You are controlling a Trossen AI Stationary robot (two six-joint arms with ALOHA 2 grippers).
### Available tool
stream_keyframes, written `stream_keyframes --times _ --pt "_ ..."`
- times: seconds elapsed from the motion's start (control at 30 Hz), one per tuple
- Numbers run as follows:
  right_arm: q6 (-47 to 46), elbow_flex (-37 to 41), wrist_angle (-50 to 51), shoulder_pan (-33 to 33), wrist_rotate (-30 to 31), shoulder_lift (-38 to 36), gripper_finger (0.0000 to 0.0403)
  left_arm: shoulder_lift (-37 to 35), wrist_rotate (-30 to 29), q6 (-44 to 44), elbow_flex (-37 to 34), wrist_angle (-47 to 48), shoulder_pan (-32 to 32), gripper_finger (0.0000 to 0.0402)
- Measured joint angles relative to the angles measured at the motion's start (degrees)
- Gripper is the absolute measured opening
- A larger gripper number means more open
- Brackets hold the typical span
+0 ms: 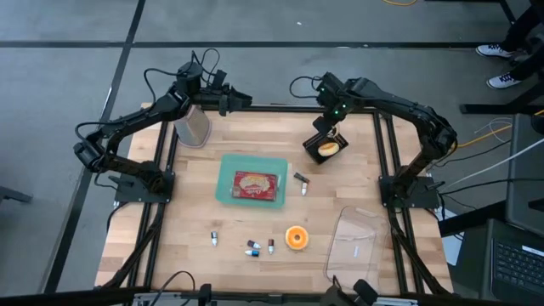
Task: Pick & Place Food Item
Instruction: Put the black donut into the black bin
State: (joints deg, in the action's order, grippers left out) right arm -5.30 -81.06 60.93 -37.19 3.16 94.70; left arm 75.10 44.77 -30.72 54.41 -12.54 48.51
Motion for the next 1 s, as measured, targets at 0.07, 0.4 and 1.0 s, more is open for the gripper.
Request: stream_keyframes --times 0.07,0.4,1.0 --pt "1.15 0.0 0.0 -0.33 0.02 0.02 0.0 0.01 -0.16 -0.02 0.0 0.09 0.0 0.0223" --pt "4.94 0.04 0.0 -0.42 -0.74 0.07 0.0 0.01 -0.37 -0.01 0.0 0.6 0.0 0.0223" --pt "13.66 1.85 -0.88 -0.7 0.96 3.1 0.0 0.01 -0.85 -0.43 0.0 0.79 0.0 0.0223"
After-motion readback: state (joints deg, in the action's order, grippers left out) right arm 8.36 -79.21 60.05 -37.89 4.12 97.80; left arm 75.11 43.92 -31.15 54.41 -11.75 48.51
